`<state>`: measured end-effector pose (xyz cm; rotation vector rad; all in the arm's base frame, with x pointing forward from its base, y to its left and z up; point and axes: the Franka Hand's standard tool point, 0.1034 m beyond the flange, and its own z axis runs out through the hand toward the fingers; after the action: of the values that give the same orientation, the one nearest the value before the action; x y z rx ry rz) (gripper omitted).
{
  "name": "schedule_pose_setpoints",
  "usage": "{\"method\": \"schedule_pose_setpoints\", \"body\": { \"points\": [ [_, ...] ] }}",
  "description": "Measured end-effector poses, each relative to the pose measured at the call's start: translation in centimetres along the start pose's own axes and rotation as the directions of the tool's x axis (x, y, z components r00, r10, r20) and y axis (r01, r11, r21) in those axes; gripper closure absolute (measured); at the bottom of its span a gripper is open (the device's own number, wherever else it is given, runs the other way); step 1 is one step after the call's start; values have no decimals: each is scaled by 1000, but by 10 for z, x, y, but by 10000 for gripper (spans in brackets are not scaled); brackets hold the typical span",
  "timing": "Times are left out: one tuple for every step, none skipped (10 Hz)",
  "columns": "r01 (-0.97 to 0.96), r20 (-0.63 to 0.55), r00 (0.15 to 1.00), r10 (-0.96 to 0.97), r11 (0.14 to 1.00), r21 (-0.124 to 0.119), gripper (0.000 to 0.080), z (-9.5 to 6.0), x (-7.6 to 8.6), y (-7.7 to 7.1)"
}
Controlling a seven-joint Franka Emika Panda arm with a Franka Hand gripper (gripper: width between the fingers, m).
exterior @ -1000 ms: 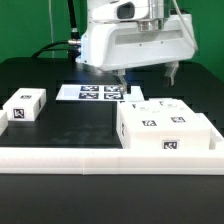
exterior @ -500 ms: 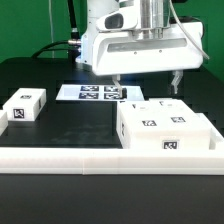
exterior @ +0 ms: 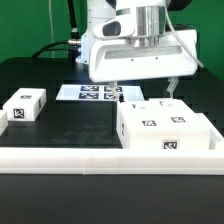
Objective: Assemble cabinet
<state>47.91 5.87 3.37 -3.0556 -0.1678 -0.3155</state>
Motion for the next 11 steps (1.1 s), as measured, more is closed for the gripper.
{"method": "schedule_pose_setpoints", "body": {
  "points": [
    [-5,-16,1000,5,1000,-2,2,5,0,-2],
    [-20,-23,1000,19,1000,-4,2,12,-3,2],
    [-20,-18,1000,20,1000,-3,2,15,-5,2],
    [-15,-20,1000,15,1000,-3,2,14,-4,1],
    [-14,-19,1000,14,1000,-3,2,14,-4,1],
    [-12,-18,1000,12,1000,-3,2,15,-4,1],
    [-11,-20,1000,11,1000,-3,2,15,-5,1],
    [-13,-37,999,12,1000,-5,2,18,-6,0],
    [-27,-55,998,26,1000,-6,2,22,-6,-3],
    [-37,-70,997,36,999,-9,2,25,-6,-7],
    [-45,-77,996,44,999,-11,2,26,-6,-7]
  ]
}}
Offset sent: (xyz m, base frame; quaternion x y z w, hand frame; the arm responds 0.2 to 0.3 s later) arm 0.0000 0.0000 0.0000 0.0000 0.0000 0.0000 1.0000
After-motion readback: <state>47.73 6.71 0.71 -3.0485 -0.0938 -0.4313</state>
